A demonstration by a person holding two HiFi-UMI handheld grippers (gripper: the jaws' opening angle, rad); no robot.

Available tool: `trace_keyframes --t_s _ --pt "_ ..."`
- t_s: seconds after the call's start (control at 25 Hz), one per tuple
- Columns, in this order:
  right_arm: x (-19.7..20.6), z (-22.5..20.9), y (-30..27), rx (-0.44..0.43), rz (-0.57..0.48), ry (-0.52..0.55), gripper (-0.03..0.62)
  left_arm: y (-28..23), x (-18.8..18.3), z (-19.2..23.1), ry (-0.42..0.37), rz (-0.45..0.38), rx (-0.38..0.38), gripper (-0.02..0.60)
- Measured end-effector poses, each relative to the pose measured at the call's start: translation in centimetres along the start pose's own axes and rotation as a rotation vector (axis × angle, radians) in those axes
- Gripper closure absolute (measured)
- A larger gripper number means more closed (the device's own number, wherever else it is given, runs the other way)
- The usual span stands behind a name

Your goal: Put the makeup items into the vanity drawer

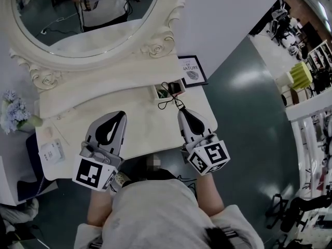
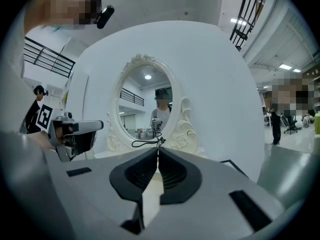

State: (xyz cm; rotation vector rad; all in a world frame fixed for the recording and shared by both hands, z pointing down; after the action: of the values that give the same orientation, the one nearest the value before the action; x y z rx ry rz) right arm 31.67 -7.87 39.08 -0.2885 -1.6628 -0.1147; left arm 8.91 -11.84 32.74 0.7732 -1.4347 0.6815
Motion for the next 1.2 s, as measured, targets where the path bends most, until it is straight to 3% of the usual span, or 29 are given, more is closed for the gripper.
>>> trace_keyframes --t_s 0.72,1.2 --pt "3.9 -7.6 -4.4 -0.049 0.320 0.038 0.569 -1.6 0.7 -0.7 -0.007 0.032 -0.119 0.566" --pt "6.8 -10.2 -8.4 -0.113 0.610 0.027 0.569 -0.7 1.0 0.4 -0.015 0.047 -0.212 0.566"
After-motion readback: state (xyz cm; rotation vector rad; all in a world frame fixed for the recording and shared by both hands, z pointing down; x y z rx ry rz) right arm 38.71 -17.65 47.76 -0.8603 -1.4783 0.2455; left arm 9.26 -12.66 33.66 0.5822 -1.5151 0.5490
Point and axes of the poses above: the fingertips, and each gripper's own axes: y backward along the fingers, z to its left, x out of its underside, the point moved 5 cm from there along y, backward along the fingers, and after that the axes turned 2 degrees about x, right-handed, at the moved point
